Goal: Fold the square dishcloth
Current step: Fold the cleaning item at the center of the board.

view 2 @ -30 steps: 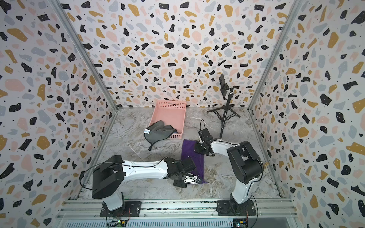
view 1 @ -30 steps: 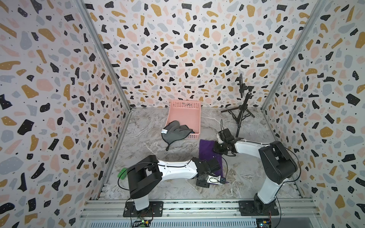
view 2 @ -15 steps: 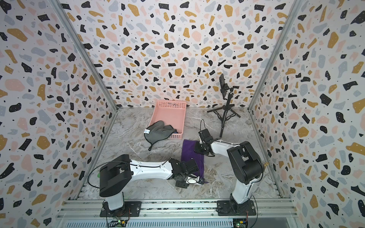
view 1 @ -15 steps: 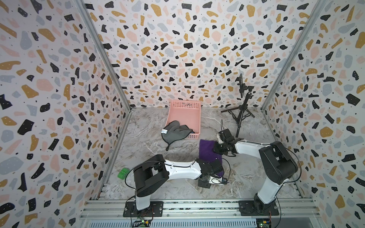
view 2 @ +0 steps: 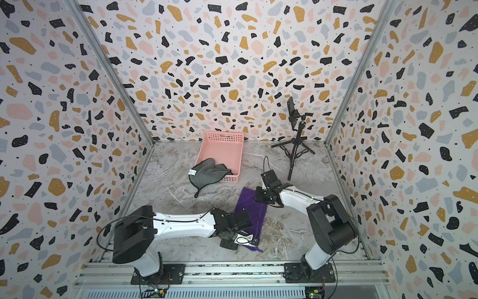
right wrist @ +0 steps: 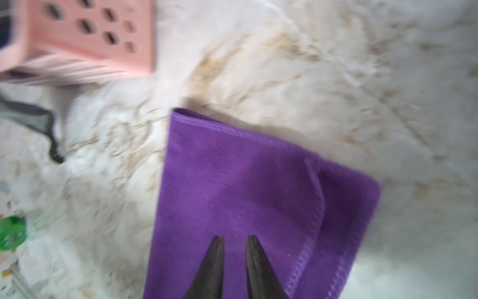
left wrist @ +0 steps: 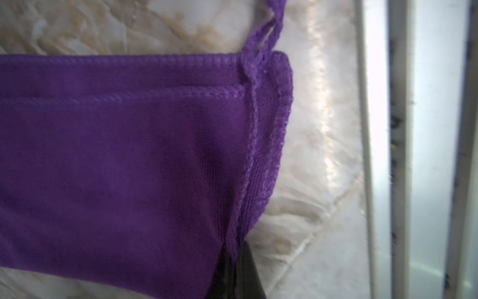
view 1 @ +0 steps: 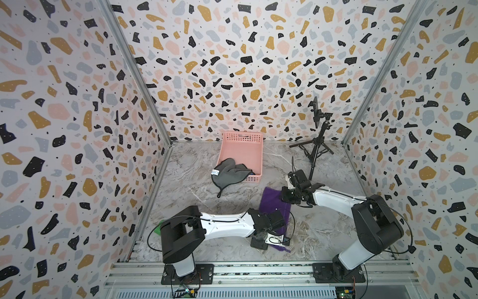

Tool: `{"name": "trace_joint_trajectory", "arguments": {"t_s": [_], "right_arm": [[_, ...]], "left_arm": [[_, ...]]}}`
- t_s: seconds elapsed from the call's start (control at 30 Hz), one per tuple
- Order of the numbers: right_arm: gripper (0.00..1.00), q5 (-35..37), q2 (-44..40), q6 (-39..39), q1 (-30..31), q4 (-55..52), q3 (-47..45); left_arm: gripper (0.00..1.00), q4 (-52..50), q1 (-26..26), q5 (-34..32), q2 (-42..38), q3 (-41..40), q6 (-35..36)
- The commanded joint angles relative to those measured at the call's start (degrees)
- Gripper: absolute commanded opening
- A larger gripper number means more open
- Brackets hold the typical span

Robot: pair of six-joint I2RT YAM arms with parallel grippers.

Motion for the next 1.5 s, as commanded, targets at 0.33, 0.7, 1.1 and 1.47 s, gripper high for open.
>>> {"name": "trace_joint_trajectory", "arguments": {"t_s": [0.33, 0.7, 1.1, 1.47], "right_arm": [[0.2, -2.5, -0.8, 1.0, 13.4, -4.8, -3.5], [0.23, -6.0, -7.6, -0.4, 5.7, -9.5, -3.7], [0.22, 2.1, -10.3, -2.4, -1.6, -7.6, -9.3], [0.2, 5.2, -17.4, -1.2, -3.6, -7.5, -12.7]], "left_arm": [[0.0, -20.7, -0.3, 9.7, -15.8, -0.9, 3.6], [0.0, -17.3, 1.4, 3.8, -17.0, 3.3, 5.3], [0.0, -12.7, 9.0, 2.1, -2.2, 13.9, 8.4], [0.0, -7.8, 14.4, 0.5, 9.4, 20.2, 9.4]]}}
